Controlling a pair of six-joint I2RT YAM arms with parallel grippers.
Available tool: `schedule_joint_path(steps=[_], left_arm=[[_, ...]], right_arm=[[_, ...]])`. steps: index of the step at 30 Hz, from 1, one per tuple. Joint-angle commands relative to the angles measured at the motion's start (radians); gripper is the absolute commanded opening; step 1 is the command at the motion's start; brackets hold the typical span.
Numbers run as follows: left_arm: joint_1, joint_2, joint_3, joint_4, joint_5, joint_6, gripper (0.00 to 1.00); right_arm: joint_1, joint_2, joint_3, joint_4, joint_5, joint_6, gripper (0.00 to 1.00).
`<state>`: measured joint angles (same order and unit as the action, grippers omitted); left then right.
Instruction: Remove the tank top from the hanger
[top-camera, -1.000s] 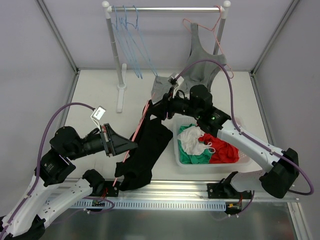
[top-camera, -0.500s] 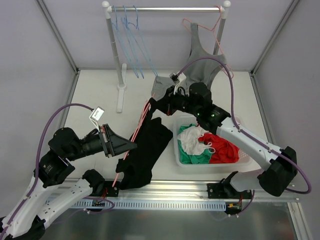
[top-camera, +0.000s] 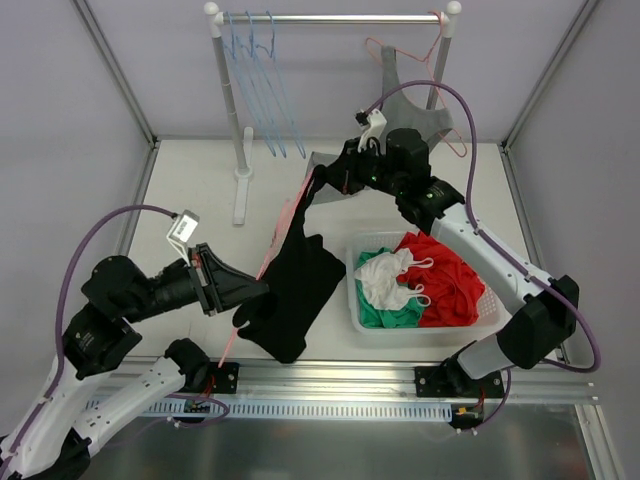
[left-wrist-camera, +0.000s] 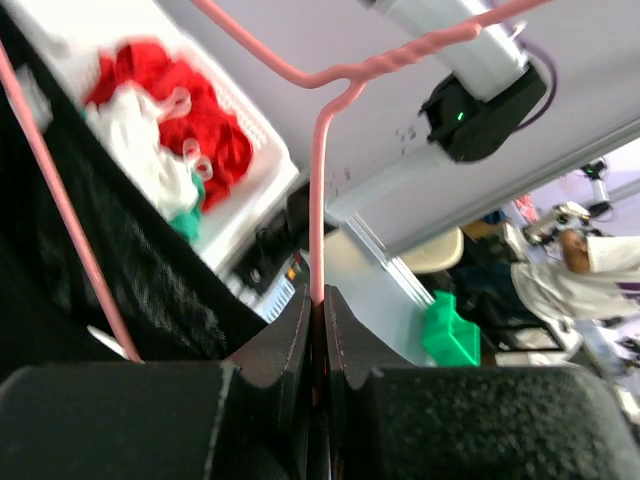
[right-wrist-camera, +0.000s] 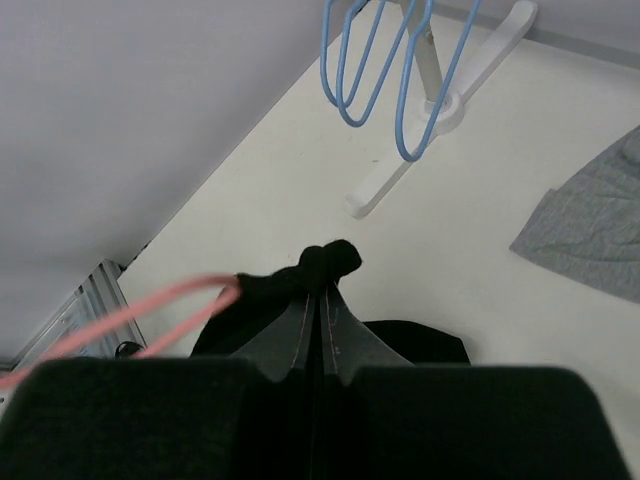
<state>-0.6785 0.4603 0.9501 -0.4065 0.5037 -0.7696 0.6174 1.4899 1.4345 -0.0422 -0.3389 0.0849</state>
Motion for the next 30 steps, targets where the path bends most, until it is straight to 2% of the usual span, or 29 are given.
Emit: schedule_joint_path(steps=[1, 4, 8, 9, 11, 12, 14, 17, 18, 22, 24, 27, 30], left_arm=[[0.008, 0.006, 0.136, 0.067, -0.065, 0.124, 0.00], [0.008, 0.029, 0.185, 0.110, -0.122, 0.199, 0.00], [0.008, 0.070, 0.165, 0.305, -0.151, 0.271, 0.00], [0.008, 0.080, 0.151, 0.449, -0.148, 0.308, 0.00], [0.008, 0.122, 0.102, 0.597, -0.146, 0.349, 0.00], [0.008, 0.144, 0.090, 0.746, -0.137, 0.410, 0.00], [0.008, 0.234, 0.093, 0.854, -0.136, 0.479, 0.00], [0.008, 0.384, 0.202, 0.913, -0.165, 0.608, 0.00], [0.008, 0.418, 0.235, 0.913, -0.172, 0.639, 0.00], [0.007, 0.534, 0.358, 0.960, -0.146, 0.687, 0.00], [0.007, 0.558, 0.358, 0.997, -0.194, 0.649, 0.00], [0.007, 0.564, 0.355, 1.008, -0.224, 0.534, 0.00], [0.007, 0.558, 0.314, 1.017, -0.301, 0.376, 0.00]], right_arm=[[-0.002, -0.039, -0.017, 0.014, -0.035, -0.007, 0.00], [-0.004, -0.095, -0.101, 0.034, -0.049, 0.015, 0.00], [0.018, -0.143, -0.170, 0.109, -0.190, 0.070, 0.00], [0.030, -0.154, -0.201, 0.113, -0.236, 0.081, 0.00], [0.086, -0.198, -0.232, 0.111, -0.273, 0.070, 0.00], [0.108, -0.218, -0.274, 0.108, -0.276, 0.061, 0.00], [0.166, -0.278, -0.327, 0.079, -0.253, 0.029, 0.00], [0.237, -0.350, -0.442, -0.016, -0.024, -0.033, 0.00], [0.245, -0.364, -0.472, -0.022, 0.004, -0.037, 0.00], [0.262, -0.404, -0.595, -0.001, 0.035, -0.007, 0.00], [0.288, -0.413, -0.632, 0.028, 0.035, 0.021, 0.01], [0.321, -0.425, -0.680, 0.093, 0.047, 0.049, 0.45], [0.335, -0.445, -0.713, 0.122, 0.061, 0.071, 0.60]])
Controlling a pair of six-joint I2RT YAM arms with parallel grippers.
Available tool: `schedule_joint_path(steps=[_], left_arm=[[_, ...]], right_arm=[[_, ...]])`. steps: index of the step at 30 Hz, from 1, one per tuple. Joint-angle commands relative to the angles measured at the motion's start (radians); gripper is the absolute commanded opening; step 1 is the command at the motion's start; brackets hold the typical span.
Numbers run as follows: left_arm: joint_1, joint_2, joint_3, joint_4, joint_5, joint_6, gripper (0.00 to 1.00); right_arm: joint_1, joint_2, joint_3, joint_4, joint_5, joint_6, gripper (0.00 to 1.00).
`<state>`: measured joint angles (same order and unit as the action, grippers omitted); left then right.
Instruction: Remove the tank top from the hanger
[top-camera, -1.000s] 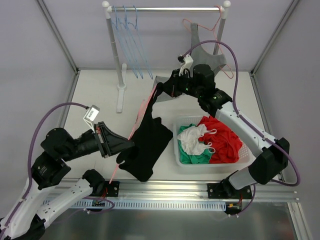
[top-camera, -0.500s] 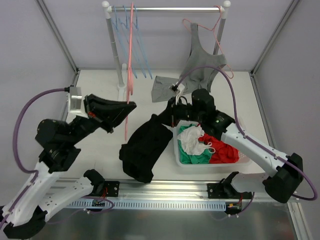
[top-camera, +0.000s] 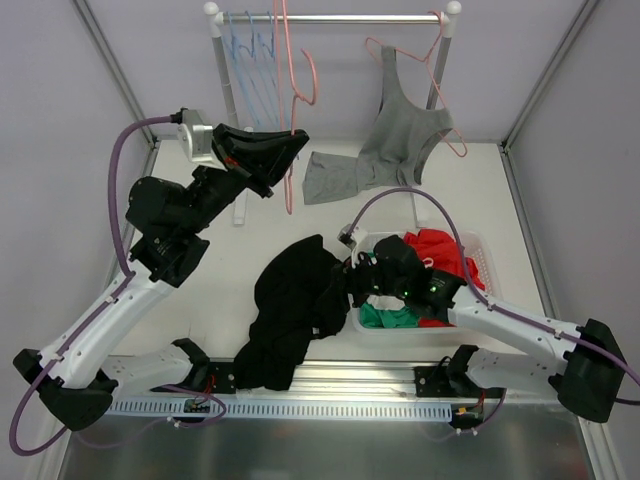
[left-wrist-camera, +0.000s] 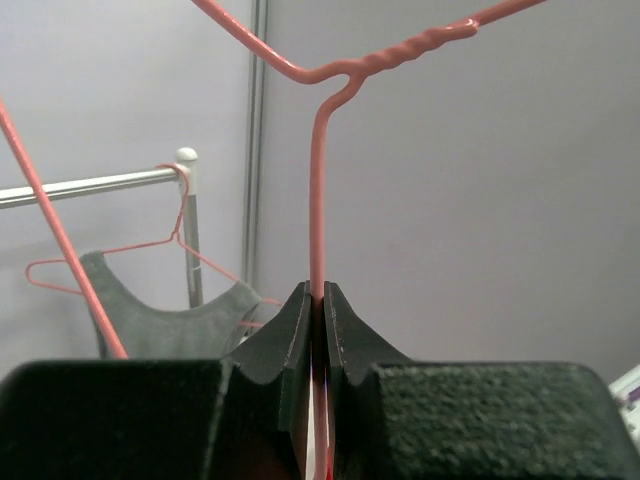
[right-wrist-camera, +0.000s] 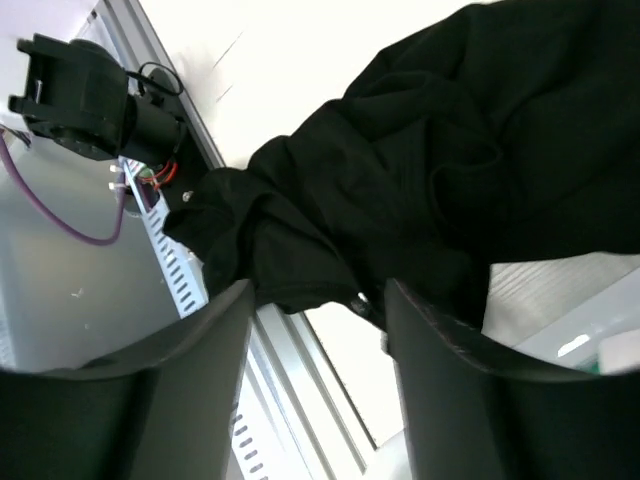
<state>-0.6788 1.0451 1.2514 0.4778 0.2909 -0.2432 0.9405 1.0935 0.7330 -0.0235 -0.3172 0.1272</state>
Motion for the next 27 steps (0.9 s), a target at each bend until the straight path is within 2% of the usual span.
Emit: schedule_joint_path(steps=[1, 3, 4, 5, 10, 18, 24, 27], left_arm=[[0.007, -0.026, 0.002, 0.134, -0.114, -0.200, 0.00], [0.007, -0.020, -0.018, 0.134, -0.165, -0.342, 0.00], [0.007, -0.016, -0.033, 0.136, -0.167, -0.376, 0.00], [0.005, -0.002, -0.035, 0.131, -0.167, -0.442, 0.00], [-0.001, 0.026, -0.072, 0.117, -0.214, -0.583, 0.00], [-0.004, 0.065, -0.099, 0.068, -0.274, -0.737, 0.00], [-0.021, 0.164, -0.049, 0.027, -0.285, -0.795, 0.00], [-0.027, 0.220, -0.012, 0.016, -0.344, -0.798, 0.00]], right_arm=[[0.014, -0.067, -0.017, 0.105, 0.043, 0.035, 0.70], [0.014, -0.095, -0.030, 0.105, 0.055, 0.042, 0.83], [0.014, -0.109, -0.033, 0.103, 0.061, 0.040, 0.95], [0.014, -0.138, -0.037, 0.091, 0.084, 0.037, 0.99], [0.012, -0.210, -0.035, 0.034, 0.125, 0.019, 0.99], [0.012, -0.450, -0.040, -0.098, 0.196, 0.019, 1.00], [0.012, -0.586, -0.021, -0.210, 0.270, 0.008, 0.99], [0.012, -0.642, -0.020, -0.243, 0.290, 0.011, 0.99]])
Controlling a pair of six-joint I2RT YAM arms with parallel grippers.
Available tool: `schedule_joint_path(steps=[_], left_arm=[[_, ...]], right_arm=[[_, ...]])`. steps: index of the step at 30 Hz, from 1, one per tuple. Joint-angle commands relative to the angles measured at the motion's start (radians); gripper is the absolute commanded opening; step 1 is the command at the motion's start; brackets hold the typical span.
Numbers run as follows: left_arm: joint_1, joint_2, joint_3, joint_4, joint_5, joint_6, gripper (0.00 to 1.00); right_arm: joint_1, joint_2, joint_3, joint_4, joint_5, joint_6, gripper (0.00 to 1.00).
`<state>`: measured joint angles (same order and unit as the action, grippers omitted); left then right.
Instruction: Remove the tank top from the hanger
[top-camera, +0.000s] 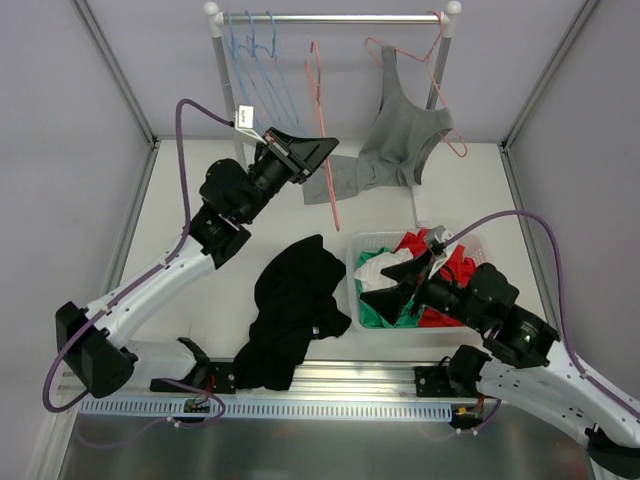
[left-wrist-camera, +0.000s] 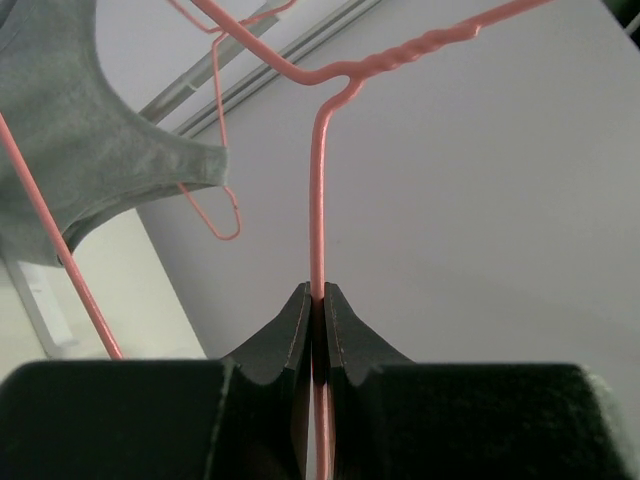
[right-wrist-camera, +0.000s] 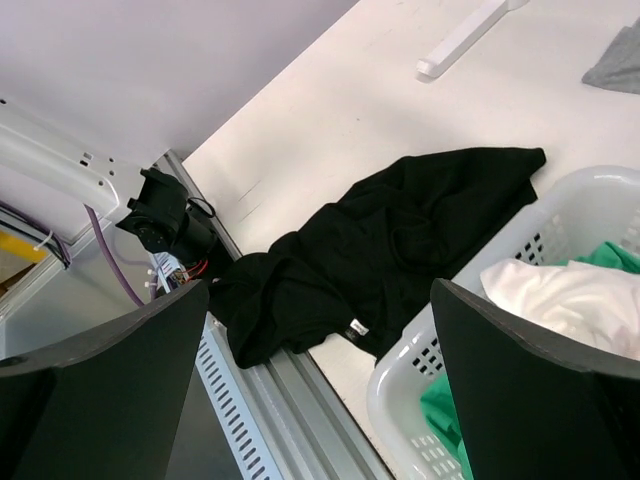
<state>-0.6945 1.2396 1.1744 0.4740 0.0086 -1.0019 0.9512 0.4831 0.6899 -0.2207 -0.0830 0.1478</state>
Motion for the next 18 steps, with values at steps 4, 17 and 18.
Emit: schedule_joint_path(steps=[4, 17, 18], left_arm=[[-0.011, 0.112, 0.122, 0.014, -0.058, -0.041, 0.00], [0.030, 0.354, 0.387, -0.018, -0.098, -0.066, 0.00], [0.038, 0.383, 0.405, -0.021, -0.093, -0.070, 0.00]], right_arm=[[0.001, -0.083, 0.028, -0.100, 0.069, -0.005, 1.00], [0.003, -0.173, 0.022, -0.167, 0.114, -0.002, 0.99], [0.003, -0.184, 0.019, -0.170, 0.115, -0.002, 0.99]])
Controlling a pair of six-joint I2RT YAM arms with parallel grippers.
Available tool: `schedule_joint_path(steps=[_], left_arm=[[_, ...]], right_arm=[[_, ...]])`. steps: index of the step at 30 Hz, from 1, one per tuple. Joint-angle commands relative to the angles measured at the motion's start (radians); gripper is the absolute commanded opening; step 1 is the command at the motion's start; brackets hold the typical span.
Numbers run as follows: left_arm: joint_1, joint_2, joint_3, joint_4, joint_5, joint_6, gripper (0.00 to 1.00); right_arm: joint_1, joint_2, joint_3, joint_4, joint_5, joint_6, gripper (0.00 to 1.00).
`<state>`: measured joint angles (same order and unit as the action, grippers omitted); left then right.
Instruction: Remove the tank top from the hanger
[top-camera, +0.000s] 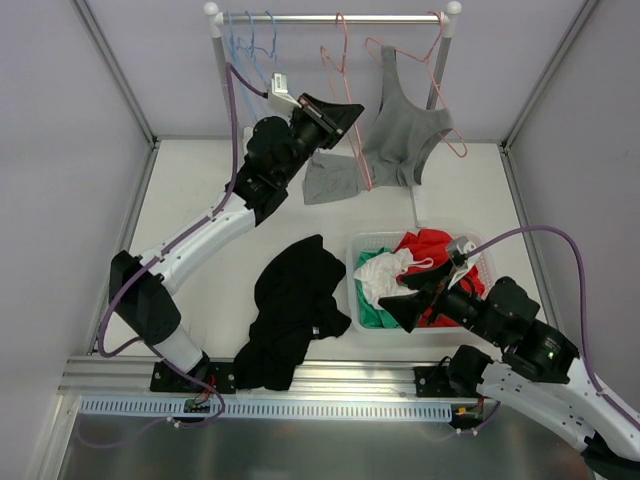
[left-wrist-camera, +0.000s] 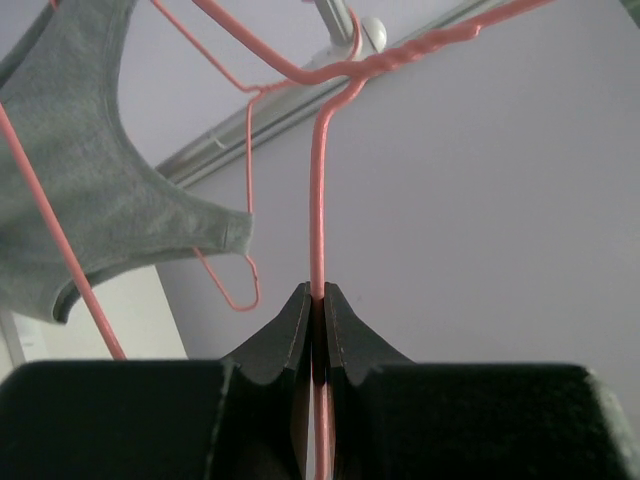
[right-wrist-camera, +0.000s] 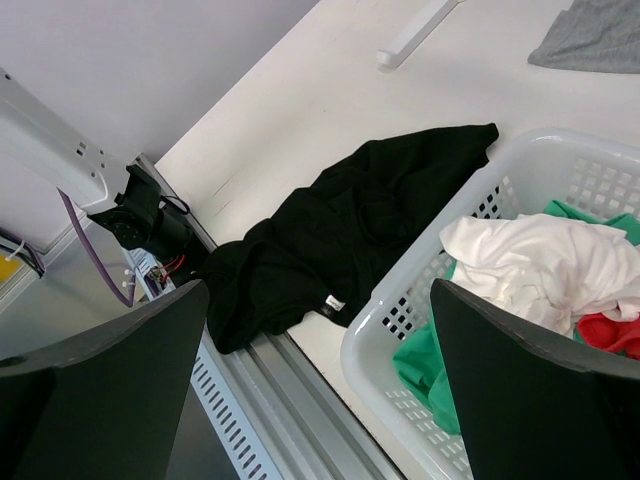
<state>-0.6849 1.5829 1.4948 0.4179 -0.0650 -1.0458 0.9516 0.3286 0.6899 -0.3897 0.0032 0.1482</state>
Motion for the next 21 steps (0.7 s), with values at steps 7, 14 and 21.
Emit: schedule_joint_path(steps=[7, 14, 21], left_arm=[[0.128, 0.196, 0.297, -0.054, 0.045, -0.059, 0.00], [0.206, 0.307, 0.426, -0.094, 0.091, -0.075, 0.00], [0.232, 0.325, 0.389, -0.093, 0.102, -0.123, 0.00]], right_arm=[[0.003, -0.065, 0.000, -0.021, 0.044, 0.002, 1.00], [0.001, -0.074, -0.024, -0.026, 0.057, 0.005, 0.99], [0.003, -0.051, -0.027, -0.025, 0.066, -0.006, 1.00]])
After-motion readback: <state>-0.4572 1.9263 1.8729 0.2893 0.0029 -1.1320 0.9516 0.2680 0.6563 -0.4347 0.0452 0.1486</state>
